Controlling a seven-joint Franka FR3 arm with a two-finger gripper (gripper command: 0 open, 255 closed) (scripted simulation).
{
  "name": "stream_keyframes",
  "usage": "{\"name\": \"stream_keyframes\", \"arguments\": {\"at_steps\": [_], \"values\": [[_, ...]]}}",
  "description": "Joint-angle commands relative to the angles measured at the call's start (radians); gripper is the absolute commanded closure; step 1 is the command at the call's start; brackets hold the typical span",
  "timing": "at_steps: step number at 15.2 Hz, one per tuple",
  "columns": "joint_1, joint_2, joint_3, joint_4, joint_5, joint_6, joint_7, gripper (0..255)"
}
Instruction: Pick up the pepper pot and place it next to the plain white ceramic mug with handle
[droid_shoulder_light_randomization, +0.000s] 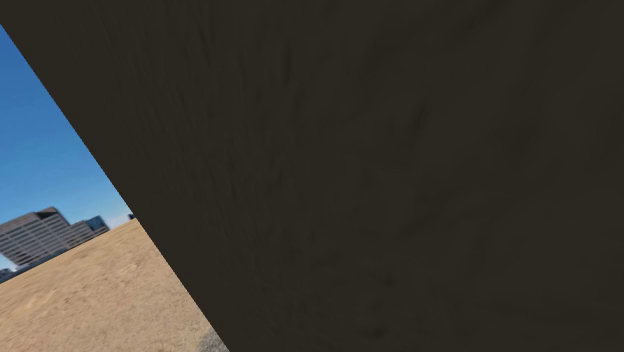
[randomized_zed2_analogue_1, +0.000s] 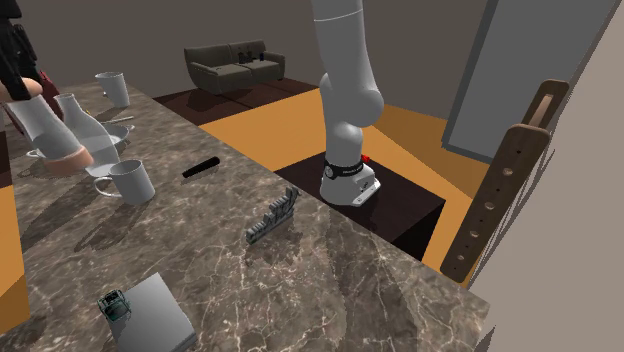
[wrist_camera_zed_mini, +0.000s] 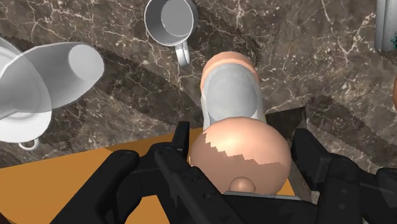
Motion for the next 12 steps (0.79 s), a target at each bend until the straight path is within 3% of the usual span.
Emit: {"name": "stream_keyframes", "arguments": {"at_steps": [1, 12], "values": [[0.0, -0.005, 0.0, -0.033, 0.0, 0.029, 0.0, 255], [-0.001, -0.009, 0.0, -0.187, 0.001, 0.179, -0.001, 255]]}}
